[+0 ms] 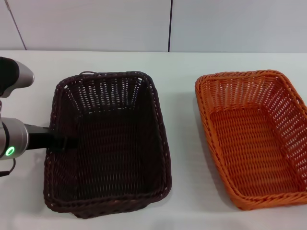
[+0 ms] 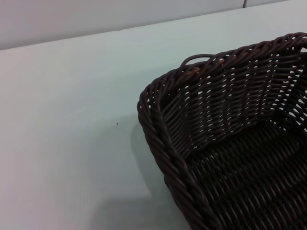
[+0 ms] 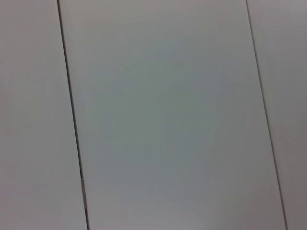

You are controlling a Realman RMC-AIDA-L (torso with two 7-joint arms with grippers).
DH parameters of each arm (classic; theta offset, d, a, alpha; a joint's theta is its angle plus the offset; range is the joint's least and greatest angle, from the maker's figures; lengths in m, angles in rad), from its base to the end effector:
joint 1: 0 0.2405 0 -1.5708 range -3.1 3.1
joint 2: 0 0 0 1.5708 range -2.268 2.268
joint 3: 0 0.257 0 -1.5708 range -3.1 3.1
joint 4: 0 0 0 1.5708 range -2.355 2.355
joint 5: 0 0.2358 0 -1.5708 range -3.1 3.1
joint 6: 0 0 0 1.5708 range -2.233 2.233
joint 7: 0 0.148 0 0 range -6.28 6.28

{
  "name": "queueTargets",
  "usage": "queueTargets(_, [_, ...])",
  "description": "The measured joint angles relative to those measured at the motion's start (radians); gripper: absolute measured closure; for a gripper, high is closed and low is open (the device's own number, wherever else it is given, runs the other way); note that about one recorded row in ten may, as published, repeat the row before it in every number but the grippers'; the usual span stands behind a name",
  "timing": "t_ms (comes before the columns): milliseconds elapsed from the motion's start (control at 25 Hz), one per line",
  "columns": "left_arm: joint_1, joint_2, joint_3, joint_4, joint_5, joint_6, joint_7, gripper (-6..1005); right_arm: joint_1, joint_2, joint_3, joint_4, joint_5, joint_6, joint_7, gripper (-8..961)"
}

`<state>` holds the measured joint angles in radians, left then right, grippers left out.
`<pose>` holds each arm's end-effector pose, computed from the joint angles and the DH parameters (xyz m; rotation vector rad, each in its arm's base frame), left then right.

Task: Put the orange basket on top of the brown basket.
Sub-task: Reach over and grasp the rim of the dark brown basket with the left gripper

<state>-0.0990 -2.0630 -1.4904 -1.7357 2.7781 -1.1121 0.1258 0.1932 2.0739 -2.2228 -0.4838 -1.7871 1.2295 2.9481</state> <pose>-0.2243 0.3366 0.0207 -2.0386 -1.1046 0.1396 0.3915 0.2898 0.0117 -0.9918 0.7038 0.5743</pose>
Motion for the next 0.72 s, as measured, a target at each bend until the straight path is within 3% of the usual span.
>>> queueTargets(320, [-0.032,0.003,-0.004,0.027,-0.001,-0.022,0.022,239,0.006,-0.001,0.0,0.0,0.0,-0.021,0.002,179])
queueTargets(720, [-0.029,0.005,-0.006,-0.008,0.0,-0.041,0.076,608,0.011,-0.002,0.0,-0.007,-0.001,-0.021,0.002,179])
